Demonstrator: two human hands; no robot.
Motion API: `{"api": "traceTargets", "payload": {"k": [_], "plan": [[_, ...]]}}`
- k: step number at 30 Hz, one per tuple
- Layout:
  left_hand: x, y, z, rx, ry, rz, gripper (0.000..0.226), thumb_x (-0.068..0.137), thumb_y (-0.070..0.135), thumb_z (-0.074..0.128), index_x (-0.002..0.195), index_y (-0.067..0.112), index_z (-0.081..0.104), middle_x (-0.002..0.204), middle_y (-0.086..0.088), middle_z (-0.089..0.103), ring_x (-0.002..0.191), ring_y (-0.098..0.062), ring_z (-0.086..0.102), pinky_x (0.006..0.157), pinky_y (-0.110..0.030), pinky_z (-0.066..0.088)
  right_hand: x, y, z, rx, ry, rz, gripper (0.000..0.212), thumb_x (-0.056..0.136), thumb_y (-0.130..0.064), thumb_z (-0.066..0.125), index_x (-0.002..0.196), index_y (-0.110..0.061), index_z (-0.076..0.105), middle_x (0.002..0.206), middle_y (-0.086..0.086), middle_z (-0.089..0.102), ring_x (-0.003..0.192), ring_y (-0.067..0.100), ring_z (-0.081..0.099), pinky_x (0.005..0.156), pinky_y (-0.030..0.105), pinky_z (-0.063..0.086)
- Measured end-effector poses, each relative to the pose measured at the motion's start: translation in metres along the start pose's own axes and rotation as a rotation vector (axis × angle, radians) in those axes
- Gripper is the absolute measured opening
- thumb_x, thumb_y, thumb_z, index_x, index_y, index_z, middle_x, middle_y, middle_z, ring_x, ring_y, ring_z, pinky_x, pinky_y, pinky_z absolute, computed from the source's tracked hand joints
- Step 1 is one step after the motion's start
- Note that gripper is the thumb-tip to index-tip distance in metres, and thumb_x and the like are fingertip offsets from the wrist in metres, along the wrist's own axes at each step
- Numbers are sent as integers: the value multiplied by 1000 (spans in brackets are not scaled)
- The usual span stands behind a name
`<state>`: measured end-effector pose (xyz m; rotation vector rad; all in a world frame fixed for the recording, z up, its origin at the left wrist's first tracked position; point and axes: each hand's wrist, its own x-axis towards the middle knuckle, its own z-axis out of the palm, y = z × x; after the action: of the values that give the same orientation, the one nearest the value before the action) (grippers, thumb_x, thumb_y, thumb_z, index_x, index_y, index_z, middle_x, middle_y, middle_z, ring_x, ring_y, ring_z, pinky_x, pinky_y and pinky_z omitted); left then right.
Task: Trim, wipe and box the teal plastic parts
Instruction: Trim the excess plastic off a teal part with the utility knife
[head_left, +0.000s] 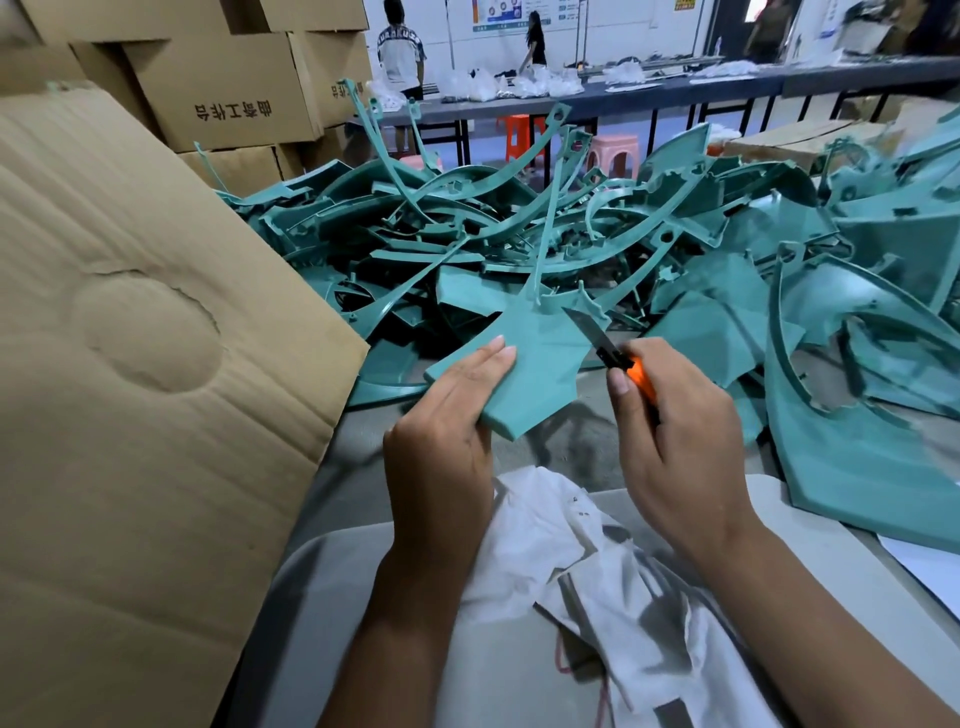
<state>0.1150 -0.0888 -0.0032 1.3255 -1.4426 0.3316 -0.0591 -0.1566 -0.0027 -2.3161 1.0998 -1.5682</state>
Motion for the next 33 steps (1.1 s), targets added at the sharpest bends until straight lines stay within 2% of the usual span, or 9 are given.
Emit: {"api": "traceTargets", "payload": {"k": [5, 10, 12, 18, 23, 27, 29, 31, 33], "plan": [[-3, -1, 5, -27, 24, -30, 52, 87, -22, 51, 128, 3, 69, 131, -8, 69, 127, -15, 63, 103, -37, 54, -2, -8, -1, 155, -73, -46, 21, 108, -22, 47, 94, -11, 59, 75, -8, 49, 67, 16, 49, 59, 37, 38], [-4, 0, 8, -71, 41, -61, 68, 75, -30, 57, 131, 7, 68, 133, -3, 69, 128, -11, 61, 102, -41, 54, 0, -15, -6, 301, -106, -86, 21, 107, -16, 48, 87, -10, 53, 69, -14, 41, 59, 11, 44, 59, 21, 30], [-4, 2, 10, -88, 53, -63, 69, 75, -30, 57, 131, 9, 68, 133, -1, 69, 127, -10, 62, 101, -42, 55, 0, -16, -8, 338, -109, -86, 21, 106, -15, 48, 87, -8, 54, 68, -12, 41, 57, 11, 43, 59, 20, 29], [-5, 0, 9, -148, 100, -172, 70, 80, -13, 45, 136, 27, 63, 127, 5, 72, 113, -16, 71, 86, -48, 61, -3, -24, -6, 385, -166, -122, 22, 104, -12, 51, 82, -12, 50, 66, -17, 38, 56, 8, 42, 57, 19, 29], [-3, 6, 7, -89, 87, -75, 76, 72, -24, 53, 134, 18, 67, 133, 5, 69, 124, -8, 63, 96, -42, 57, 2, -12, -16, 427, -226, -143, 25, 102, -20, 49, 81, -8, 51, 61, -8, 38, 51, 13, 40, 54, 23, 28], [-4, 6, 10, -100, 65, -42, 74, 73, -28, 53, 133, 14, 68, 133, 3, 69, 127, -7, 62, 101, -41, 56, 4, -8, -18, 397, -199, -161, 26, 100, -21, 54, 77, -9, 49, 59, -10, 36, 50, 11, 39, 53, 21, 27], [-4, 7, 12, -107, 83, -87, 69, 78, -20, 51, 131, 21, 68, 126, 4, 72, 114, -4, 68, 92, -34, 60, 4, -9, -18, 394, -214, -173, 27, 99, -22, 57, 76, -10, 50, 58, -9, 38, 49, 12, 40, 51, 22, 28], [-4, 7, 11, -137, 158, -191, 56, 91, -9, 52, 129, 30, 66, 105, 7, 76, 84, 5, 73, 70, -17, 59, 0, -13, -15, 418, -252, -208, 29, 98, -23, 60, 74, -10, 52, 57, -9, 39, 48, 11, 41, 51, 22, 27], [-2, 2, 9, -152, 227, -278, 31, 100, 5, 55, 121, 24, 69, 88, 19, 73, 65, 6, 71, 56, -15, 57, -5, -19, -10, 451, -244, -213, 30, 98, -22, 62, 73, -9, 51, 57, -10, 37, 48, 10, 39, 52, 20, 26]]}}
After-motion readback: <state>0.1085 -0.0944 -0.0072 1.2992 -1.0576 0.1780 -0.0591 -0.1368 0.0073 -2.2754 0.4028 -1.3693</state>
